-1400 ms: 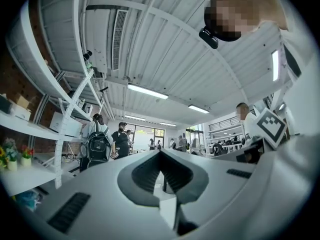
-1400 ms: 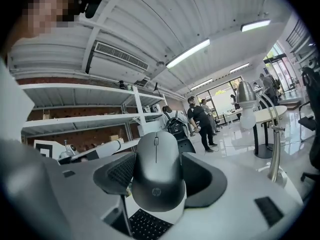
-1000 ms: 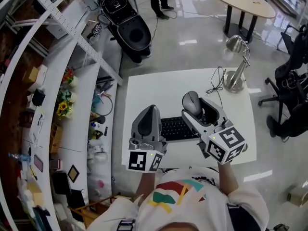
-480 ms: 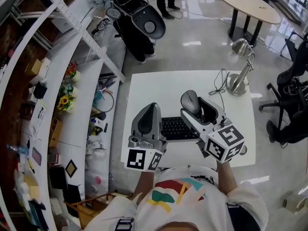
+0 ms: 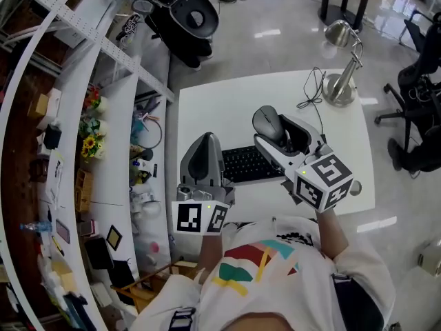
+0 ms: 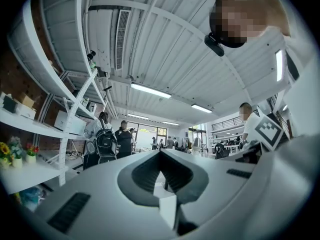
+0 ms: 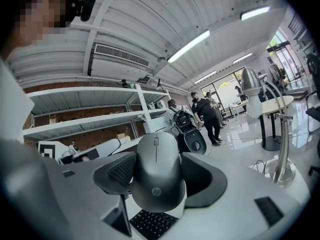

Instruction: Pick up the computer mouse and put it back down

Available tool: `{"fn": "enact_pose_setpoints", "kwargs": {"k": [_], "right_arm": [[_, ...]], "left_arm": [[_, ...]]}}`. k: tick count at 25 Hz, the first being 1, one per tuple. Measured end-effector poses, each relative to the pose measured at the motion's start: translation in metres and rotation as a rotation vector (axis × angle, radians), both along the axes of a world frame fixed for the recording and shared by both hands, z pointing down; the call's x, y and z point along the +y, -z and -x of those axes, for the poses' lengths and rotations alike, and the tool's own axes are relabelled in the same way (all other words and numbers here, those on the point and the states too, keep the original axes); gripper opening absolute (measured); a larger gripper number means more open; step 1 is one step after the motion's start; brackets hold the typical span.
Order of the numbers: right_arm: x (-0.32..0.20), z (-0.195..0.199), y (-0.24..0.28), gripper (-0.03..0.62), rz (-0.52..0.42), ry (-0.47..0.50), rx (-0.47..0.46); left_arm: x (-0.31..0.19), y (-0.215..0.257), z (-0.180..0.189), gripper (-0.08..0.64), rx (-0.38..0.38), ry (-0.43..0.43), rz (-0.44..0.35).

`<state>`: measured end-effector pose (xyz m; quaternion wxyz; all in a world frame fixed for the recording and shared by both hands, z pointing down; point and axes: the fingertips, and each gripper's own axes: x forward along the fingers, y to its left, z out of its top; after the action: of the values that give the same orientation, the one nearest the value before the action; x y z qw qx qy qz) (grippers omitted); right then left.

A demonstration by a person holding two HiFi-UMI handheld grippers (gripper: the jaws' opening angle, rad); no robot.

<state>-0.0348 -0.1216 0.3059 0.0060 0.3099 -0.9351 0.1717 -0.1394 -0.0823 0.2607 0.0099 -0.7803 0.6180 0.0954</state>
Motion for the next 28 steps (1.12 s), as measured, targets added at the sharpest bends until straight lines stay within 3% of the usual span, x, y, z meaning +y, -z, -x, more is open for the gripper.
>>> {"fn": "enact_pose_setpoints", "kwargs": {"k": [5, 10, 18, 28], "right_arm": [[-0.013, -0.032, -0.017, 0.302, 0.037, -0.098, 0.005], [-0.027, -0.089, -0.042, 0.302, 0.078, -0.256, 0.046], [-0.032, -0.204, -0.104, 0.302, 0.176, -0.509, 0.155], [0.014, -0.356, -0.218, 0.302, 0.4, -0.794, 0.273]], "left_arm": [[-0.01, -0.006, -0.015, 0.046, -0.031, -0.05, 0.026], [-0.026, -0.021, -0.053, 0.046, -0.047, -0.149, 0.069], [-0.048, -0.057, -0.135, 0.046, -0.068, -0.332, 0.148], [-0.045, -0.109, -0.254, 0.046, -0.128, -0.548, 0.276]]}}
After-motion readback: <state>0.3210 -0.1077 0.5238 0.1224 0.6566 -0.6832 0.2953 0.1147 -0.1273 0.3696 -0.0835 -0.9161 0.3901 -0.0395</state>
